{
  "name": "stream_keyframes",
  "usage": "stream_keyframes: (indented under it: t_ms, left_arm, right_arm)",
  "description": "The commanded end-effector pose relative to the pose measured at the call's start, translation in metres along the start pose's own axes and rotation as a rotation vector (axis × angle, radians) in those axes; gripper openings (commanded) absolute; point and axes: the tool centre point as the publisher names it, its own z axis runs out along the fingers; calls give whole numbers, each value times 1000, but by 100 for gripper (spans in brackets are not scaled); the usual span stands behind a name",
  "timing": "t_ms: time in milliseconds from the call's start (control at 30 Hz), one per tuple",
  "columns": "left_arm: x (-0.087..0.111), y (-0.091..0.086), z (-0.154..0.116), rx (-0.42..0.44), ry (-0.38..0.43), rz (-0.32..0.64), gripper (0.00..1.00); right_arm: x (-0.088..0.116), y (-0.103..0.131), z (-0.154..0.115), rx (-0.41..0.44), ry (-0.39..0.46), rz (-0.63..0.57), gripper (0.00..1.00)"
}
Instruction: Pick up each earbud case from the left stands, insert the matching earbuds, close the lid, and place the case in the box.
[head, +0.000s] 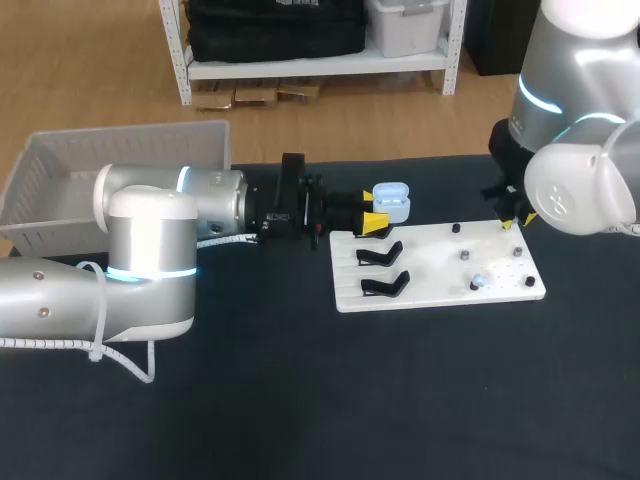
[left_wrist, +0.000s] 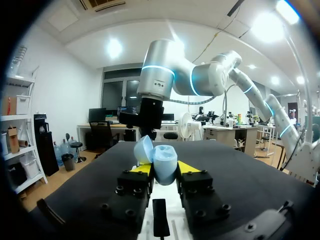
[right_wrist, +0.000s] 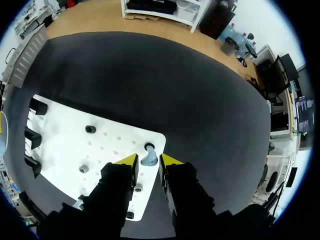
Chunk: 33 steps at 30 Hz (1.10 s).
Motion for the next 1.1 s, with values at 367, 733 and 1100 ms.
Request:
stream_keyframes:
  t_ms: [367, 733, 1100]
  left_arm:
    - [1, 0, 0, -3, -4, 3, 0]
    - [1, 0, 0, -3, -4, 3, 0]
    - [1, 0, 0, -3, -4, 3, 0]
  right_arm:
    - [0, 5, 0, 19, -1, -11, 0]
    - [5, 8, -30, 46, -12, -20, 0]
    - [17, 45, -118, 74, 45, 31, 0]
